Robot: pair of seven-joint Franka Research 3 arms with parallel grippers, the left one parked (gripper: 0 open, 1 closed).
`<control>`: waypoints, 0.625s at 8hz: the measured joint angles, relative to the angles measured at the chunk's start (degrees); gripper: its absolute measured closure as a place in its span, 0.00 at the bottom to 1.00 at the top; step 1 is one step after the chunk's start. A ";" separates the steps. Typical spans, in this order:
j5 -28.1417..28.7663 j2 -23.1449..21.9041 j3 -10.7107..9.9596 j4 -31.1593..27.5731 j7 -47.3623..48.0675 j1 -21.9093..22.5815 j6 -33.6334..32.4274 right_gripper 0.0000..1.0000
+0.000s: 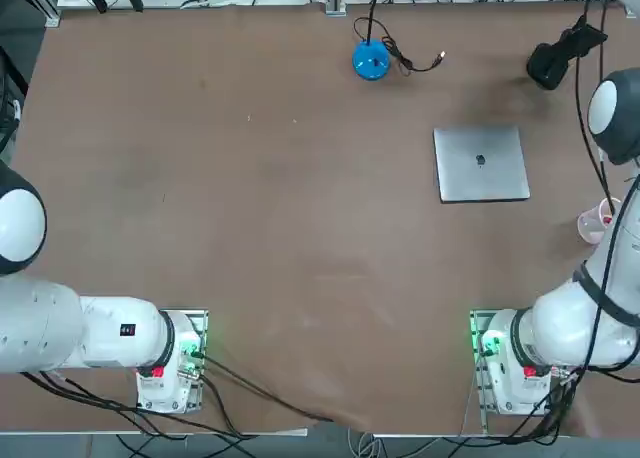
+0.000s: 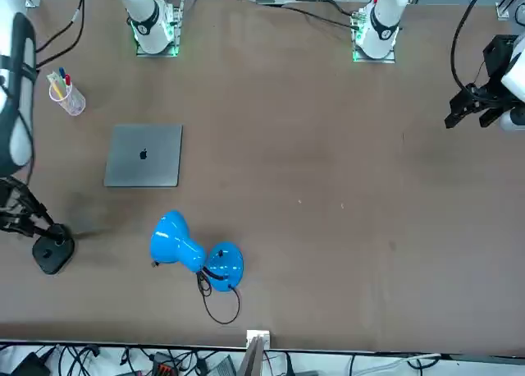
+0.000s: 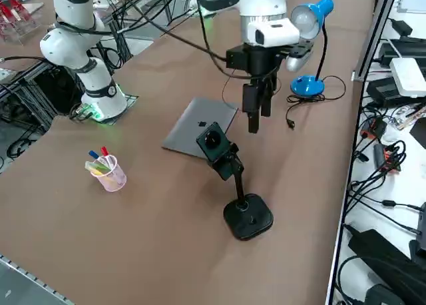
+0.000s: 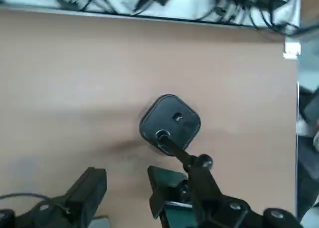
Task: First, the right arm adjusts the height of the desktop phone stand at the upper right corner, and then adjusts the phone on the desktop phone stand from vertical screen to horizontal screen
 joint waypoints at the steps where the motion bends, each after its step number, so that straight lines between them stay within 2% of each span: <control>1: -0.01 0.25 0.07 -0.18 -4.09 0.52 -0.30 0.03; 3: -1.32 2.22 0.19 -0.45 -9.96 2.86 -1.13 0.05; 5: -8.40 5.53 0.21 -0.66 -12.81 5.83 -1.73 0.06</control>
